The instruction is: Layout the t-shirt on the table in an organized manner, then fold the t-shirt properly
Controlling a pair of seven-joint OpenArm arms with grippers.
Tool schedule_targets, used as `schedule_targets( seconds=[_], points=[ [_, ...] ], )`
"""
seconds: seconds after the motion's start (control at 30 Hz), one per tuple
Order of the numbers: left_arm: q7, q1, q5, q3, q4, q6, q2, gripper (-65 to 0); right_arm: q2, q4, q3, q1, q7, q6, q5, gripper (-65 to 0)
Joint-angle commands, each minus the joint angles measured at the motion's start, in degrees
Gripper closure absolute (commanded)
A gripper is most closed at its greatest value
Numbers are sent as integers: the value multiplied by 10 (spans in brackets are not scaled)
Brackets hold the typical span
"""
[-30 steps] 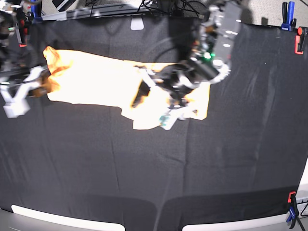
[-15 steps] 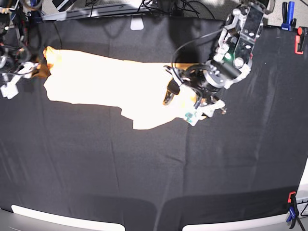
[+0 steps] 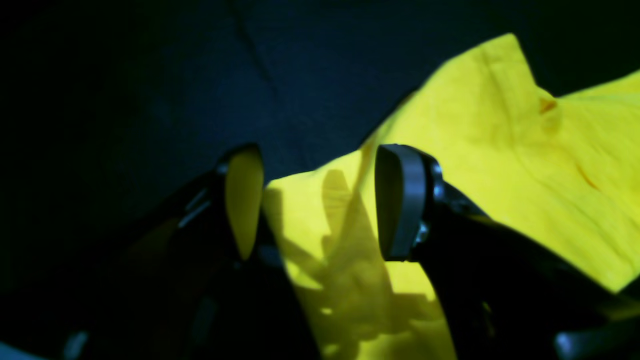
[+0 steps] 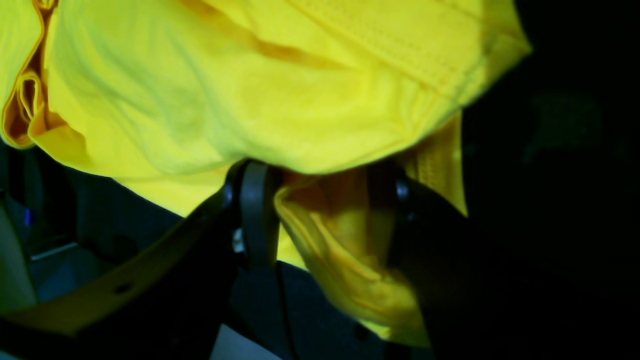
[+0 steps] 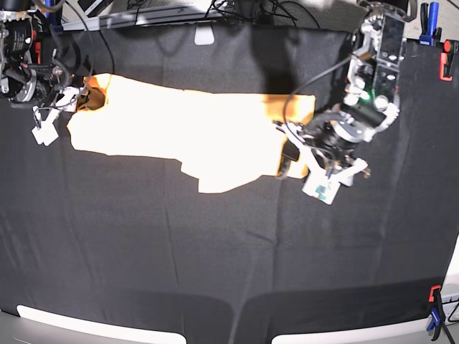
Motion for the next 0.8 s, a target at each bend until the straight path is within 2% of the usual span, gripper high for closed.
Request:
schedule_targets(
  seconds=[0.0,0.13,0.37,0.47,0.77],
  points=[
    [-13,-6,-5,-1,11,1,-1,-335,13,6,5,8,9,5,-4,-276],
    [-13,-3,-5,-1,11,1,-1,-335,13,6,26,11,9,6,-26,-276],
    [-15,-3,-5,-1,11,1,-1,-335,33,6,117,17,9,6,-33,-276],
    [-18,-3,-15,-1,11,1,-1,-335,29,-3,113,36,8,6,-57,-276],
    [-18,-3,-20,-1,11,0,-1,-335,9,-106,48,104,-16,6,-50,-276]
  ],
)
